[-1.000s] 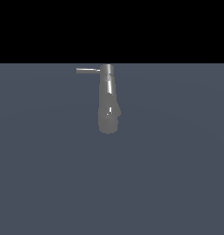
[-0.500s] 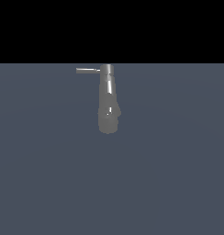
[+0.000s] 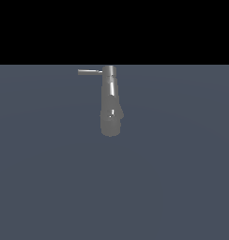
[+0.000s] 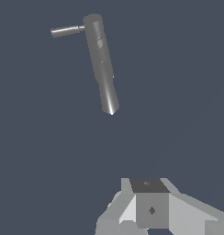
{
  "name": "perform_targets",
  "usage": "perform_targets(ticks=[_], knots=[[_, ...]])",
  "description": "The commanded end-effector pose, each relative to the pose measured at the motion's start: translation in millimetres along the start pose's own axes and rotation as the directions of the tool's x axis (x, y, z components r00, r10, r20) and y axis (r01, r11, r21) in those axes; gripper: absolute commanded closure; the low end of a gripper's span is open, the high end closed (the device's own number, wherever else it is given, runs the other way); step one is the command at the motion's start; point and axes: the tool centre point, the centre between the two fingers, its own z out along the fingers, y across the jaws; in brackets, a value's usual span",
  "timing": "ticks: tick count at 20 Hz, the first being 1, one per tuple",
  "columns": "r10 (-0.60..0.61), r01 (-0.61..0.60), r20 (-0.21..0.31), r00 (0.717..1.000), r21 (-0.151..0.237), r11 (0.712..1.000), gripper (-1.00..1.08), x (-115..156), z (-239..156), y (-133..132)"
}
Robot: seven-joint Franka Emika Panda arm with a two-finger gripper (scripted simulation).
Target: Turn on the faucet by rotating a designated handle.
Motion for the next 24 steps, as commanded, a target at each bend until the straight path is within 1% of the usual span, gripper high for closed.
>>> perform_targets(ticks=[1, 7, 12, 18, 24], knots=[[0.035, -0.035, 0.004, 0.999, 0.003, 0.999, 1.08, 10.8, 0.1, -3.1], [0.151, -0.151, 0.018, 0.988, 0.008, 0.988, 1.08, 47.2, 3.3, -14.3], [0.265, -0.265, 0.033, 0.964, 0.007, 0.964, 1.08, 83.5, 10.9, -26.4], [0.397, -0.397, 0.047, 0.917, -0.001, 0.918, 1.08, 126.7, 26.2, -42.4], [0.521, -0.521, 0.058, 0.852, -0.016, 0.853, 1.08, 168.5, 48.2, -60.0]])
